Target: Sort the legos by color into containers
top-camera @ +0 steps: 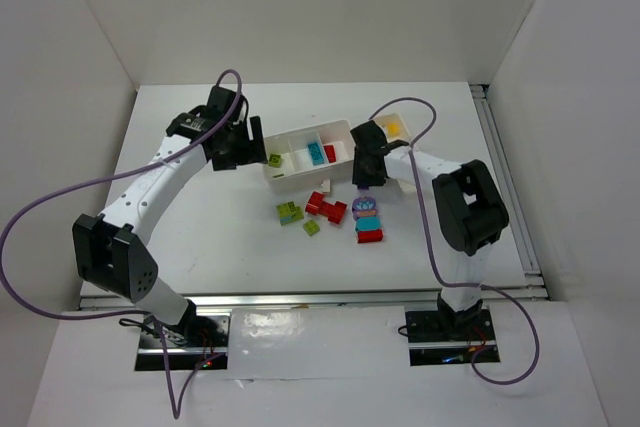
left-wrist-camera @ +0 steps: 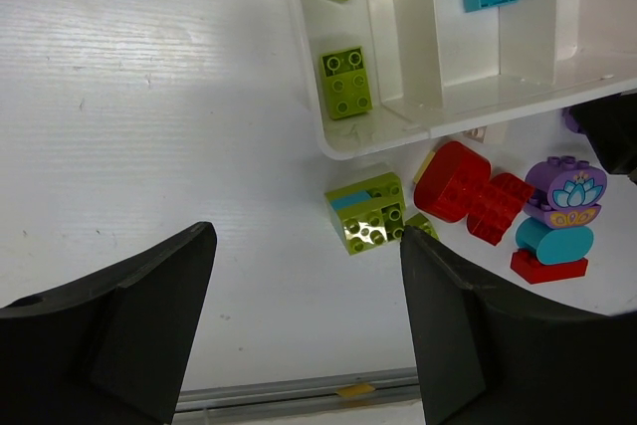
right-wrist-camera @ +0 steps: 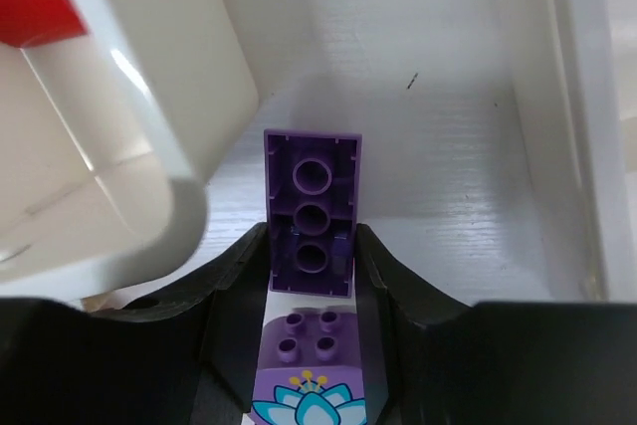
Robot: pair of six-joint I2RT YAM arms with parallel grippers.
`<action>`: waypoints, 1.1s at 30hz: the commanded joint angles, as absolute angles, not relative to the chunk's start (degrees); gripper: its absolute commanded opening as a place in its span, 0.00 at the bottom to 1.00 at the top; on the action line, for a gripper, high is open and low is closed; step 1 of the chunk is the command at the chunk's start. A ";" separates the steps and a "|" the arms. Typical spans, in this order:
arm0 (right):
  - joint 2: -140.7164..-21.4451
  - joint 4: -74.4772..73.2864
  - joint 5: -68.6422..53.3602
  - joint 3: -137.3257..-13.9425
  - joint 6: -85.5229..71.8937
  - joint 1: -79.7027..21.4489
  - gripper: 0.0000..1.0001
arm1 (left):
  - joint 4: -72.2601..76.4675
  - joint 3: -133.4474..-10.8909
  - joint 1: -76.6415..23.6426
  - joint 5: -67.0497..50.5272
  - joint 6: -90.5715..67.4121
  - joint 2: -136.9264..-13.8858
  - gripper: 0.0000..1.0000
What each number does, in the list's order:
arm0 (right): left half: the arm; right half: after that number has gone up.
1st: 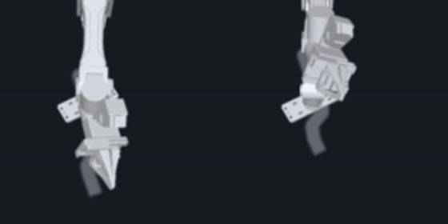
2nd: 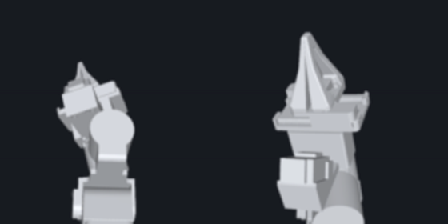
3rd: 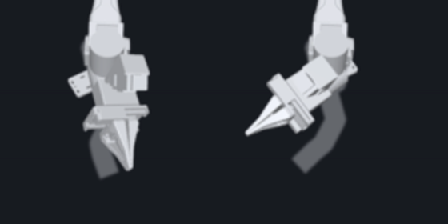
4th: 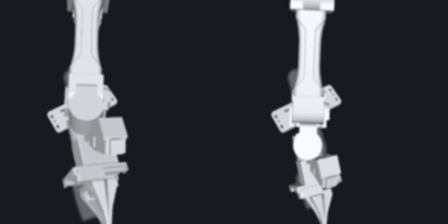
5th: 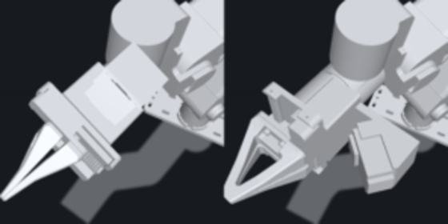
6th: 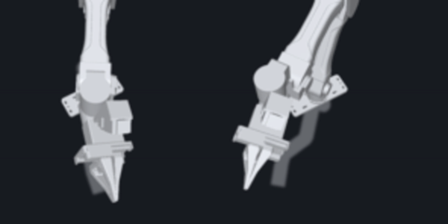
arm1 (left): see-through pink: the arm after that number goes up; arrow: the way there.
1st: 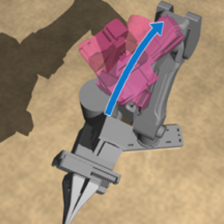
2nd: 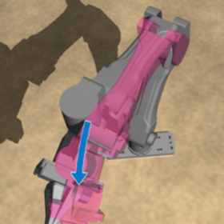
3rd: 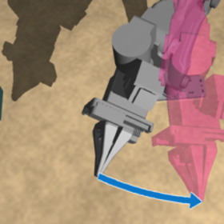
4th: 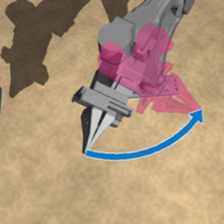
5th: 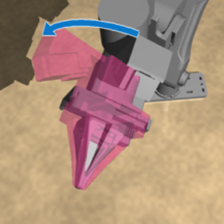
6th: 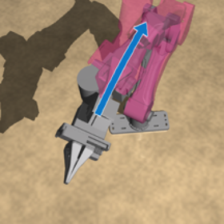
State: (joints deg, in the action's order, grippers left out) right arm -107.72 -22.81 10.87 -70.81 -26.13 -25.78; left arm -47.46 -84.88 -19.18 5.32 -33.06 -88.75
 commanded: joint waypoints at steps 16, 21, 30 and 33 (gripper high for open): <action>-87.63 -31.99 19.25 -68.47 -32.59 -15.03 0.25 | -46.49 -88.32 -19.95 4.57 -32.61 -90.35 0.85; -87.63 -32.00 19.25 -65.05 -35.68 -12.75 0.28 | -46.49 -88.33 -19.95 4.57 -32.61 -90.35 0.85; -87.99 -31.73 19.86 -66.09 -37.35 -11.60 0.85 | -46.49 -88.33 -19.95 4.57 -32.61 -90.35 0.85; -84.66 -30.42 19.43 -65.57 -35.08 -12.30 0.80 | -46.49 -88.33 -19.95 4.57 -32.61 -90.35 0.85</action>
State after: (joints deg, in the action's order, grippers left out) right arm -88.62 -31.35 18.44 -64.45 -36.07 -12.12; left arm -47.29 -85.95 -19.70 5.02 -33.06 -90.00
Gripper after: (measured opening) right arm 0.812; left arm 0.854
